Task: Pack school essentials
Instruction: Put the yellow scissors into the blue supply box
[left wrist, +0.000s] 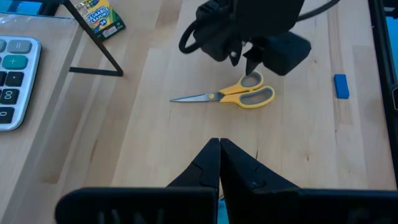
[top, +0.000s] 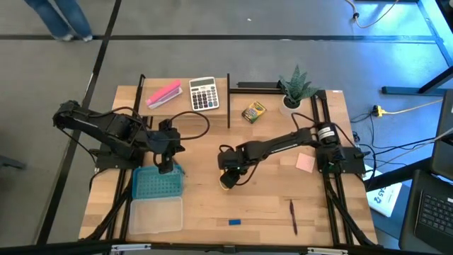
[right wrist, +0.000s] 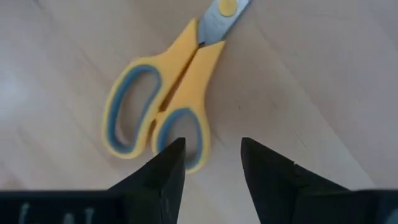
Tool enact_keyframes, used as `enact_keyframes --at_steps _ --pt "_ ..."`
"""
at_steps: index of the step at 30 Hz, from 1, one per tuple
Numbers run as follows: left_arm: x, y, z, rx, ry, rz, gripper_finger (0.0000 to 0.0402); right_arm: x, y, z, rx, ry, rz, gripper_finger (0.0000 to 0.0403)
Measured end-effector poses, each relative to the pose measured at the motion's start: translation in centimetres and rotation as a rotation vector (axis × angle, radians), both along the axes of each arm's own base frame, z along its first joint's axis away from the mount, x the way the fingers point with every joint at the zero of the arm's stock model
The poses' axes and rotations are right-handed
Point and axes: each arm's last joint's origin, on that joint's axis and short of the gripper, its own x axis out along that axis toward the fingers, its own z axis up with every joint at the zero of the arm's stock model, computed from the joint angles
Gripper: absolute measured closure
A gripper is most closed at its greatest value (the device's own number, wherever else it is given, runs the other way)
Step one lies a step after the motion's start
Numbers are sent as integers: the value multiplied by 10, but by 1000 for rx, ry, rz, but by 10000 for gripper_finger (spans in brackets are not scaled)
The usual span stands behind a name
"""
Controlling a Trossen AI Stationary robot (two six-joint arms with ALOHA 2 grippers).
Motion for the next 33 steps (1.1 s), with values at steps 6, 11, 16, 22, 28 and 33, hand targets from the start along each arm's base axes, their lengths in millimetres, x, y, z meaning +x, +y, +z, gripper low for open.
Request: enact_keyframes --at_steps 6,11,16,22,28,33 --pt "0 0 0 0 0 0 401 4 3 -16 8 21 5 246" --pt "0 0 0 0 0 0 401 6 3 -24 17 34 7 246" --pt "0 0 0 0 0 0 401 6 3 -25 5 36 3 247" --pt "0 0 0 0 0 0 401 5 3 -27 -11 43 2 285" --pt "0 0 0 0 0 0 401 5 2 -28 -20 46 19 342" --pt "0 0 0 0 0 0 401 6 2 -28 -26 37 23 367"
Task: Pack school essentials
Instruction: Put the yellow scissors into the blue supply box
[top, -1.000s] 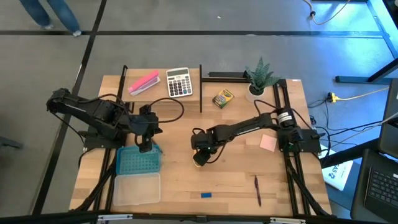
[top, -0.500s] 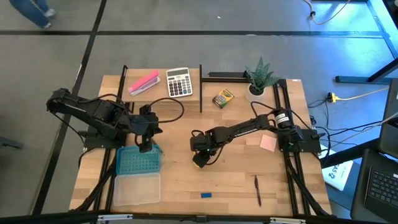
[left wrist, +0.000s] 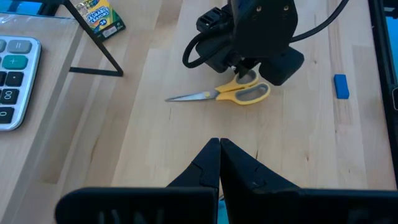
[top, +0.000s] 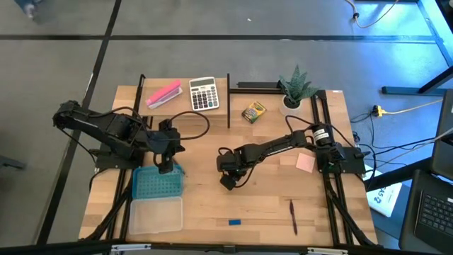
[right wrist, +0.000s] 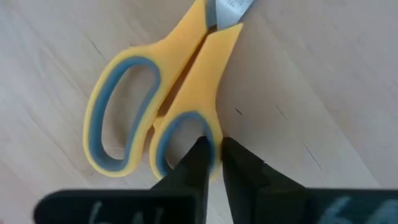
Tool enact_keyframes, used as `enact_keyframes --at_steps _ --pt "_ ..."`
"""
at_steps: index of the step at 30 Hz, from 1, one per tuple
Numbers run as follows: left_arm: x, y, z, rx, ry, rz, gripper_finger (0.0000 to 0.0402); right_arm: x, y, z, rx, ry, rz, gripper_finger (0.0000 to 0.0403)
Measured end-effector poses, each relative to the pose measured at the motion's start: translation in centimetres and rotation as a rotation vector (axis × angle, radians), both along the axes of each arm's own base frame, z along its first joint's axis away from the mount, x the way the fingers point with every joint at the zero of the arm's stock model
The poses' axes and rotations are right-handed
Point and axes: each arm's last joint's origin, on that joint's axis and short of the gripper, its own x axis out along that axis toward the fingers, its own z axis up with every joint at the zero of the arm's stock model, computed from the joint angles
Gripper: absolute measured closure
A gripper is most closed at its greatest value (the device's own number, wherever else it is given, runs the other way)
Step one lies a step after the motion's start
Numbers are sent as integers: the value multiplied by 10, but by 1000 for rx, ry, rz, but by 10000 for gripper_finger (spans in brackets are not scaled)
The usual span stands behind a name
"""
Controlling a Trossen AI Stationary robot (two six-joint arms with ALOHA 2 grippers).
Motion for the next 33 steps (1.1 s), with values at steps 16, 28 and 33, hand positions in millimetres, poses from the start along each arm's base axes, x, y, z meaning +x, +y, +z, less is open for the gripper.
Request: enact_keyframes --at_steps 16,28,33 --pt "0 0 0 -30 -1 15 401 0 -1 0 -29 -3 18 375" --pt "-12 -14 -7 -228 124 85 401 -7 -6 14 -130 -1 18 377" --pt "-22 -21 -11 -308 202 172 401 -9 -6 17 -122 4 36 377"
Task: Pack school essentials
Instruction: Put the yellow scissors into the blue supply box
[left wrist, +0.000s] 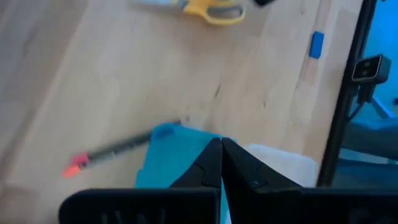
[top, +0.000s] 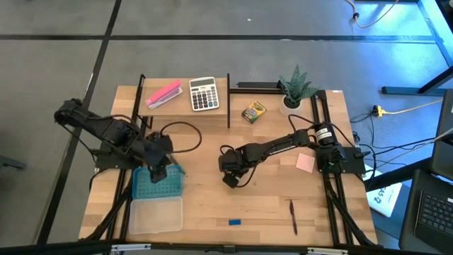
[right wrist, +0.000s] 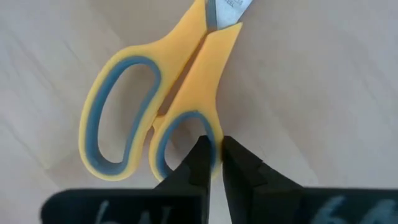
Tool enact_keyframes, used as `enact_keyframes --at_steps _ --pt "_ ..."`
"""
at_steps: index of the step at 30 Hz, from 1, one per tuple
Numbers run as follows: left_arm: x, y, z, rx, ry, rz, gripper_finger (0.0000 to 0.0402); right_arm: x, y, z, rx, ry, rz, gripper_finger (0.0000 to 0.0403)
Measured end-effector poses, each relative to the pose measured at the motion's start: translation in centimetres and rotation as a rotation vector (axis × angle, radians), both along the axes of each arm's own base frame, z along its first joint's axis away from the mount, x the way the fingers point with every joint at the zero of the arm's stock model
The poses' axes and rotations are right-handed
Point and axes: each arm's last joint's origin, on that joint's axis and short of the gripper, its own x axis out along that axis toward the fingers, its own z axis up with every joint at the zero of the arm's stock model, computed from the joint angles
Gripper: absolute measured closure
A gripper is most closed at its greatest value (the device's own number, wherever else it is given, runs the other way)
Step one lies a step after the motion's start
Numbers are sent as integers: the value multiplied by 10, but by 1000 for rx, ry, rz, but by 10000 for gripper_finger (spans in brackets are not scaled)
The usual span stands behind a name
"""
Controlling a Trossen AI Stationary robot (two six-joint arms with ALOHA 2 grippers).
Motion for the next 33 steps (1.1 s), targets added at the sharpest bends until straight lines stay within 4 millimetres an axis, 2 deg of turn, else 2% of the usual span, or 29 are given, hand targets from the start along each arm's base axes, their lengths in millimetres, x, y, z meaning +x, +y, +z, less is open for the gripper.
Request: enact_keyframes --at_steps 7,15,25,29,33 --pt "-12 -14 -5 -77 60 88 401 -1 -1 1 -4 12 15 376" --pt "-24 -41 -44 -141 155 91 401 -1 -1 1 3 11 39 370" --pt "-36 -75 -109 -316 186 -104 401 -1 0 2 0 7 61 369" --pt "-38 -86 -124 -380 109 -196 401 -1 0 3 0 7 62 372" --pt "-43 -87 -135 -345 86 -287 401 -1 0 3 -1 6 64 371"
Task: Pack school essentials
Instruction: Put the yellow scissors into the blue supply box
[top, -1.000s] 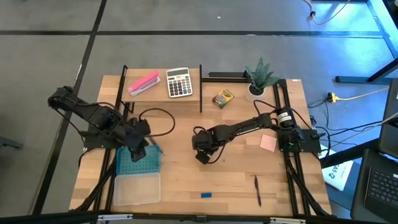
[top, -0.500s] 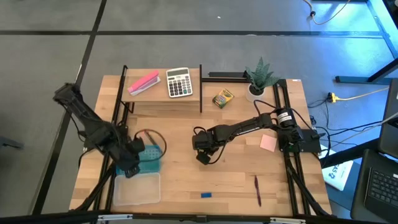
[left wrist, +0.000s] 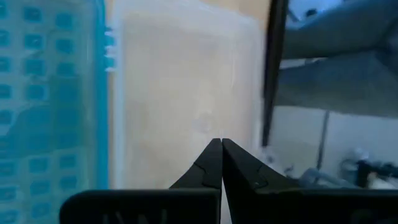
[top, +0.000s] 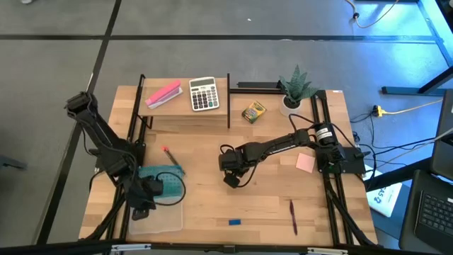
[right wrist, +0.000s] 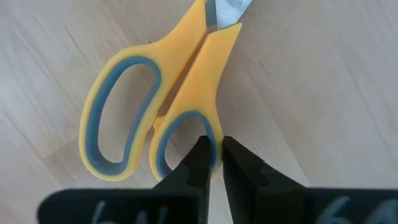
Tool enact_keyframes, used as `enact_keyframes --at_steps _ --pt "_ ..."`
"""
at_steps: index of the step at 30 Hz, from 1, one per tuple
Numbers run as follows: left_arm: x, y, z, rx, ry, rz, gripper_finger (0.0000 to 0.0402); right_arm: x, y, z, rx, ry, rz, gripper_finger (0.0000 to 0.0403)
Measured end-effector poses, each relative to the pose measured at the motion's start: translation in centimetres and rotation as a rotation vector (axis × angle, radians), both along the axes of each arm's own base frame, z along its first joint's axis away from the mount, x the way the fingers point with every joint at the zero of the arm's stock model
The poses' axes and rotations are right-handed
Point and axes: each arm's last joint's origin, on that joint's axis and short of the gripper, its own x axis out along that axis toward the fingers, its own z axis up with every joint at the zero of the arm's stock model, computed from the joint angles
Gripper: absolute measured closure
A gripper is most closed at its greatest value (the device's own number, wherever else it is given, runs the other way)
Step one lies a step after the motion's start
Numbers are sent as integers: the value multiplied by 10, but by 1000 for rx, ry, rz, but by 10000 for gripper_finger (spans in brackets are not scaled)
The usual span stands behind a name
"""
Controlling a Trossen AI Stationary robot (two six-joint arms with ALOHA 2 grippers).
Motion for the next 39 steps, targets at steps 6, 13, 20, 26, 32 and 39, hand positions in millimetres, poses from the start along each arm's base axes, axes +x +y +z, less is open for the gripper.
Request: enact_keyframes --at_steps 6,13,20,26,32,39 --pt "-5 15 -18 105 105 136 401 0 0 1 1 -1 0 372" --pt "-10 22 -21 177 159 209 401 0 0 1 10 0 2 369" --pt "5 35 -21 304 8 263 401 0 0 1 10 0 2 367" --pt "13 42 -26 317 69 248 401 0 0 1 9 2 3 367" --pt "12 41 -25 293 85 241 401 3 0 20 -47 26 61 377" --pt "9 37 -24 202 165 227 401 13 0 48 -117 -21 141 365"
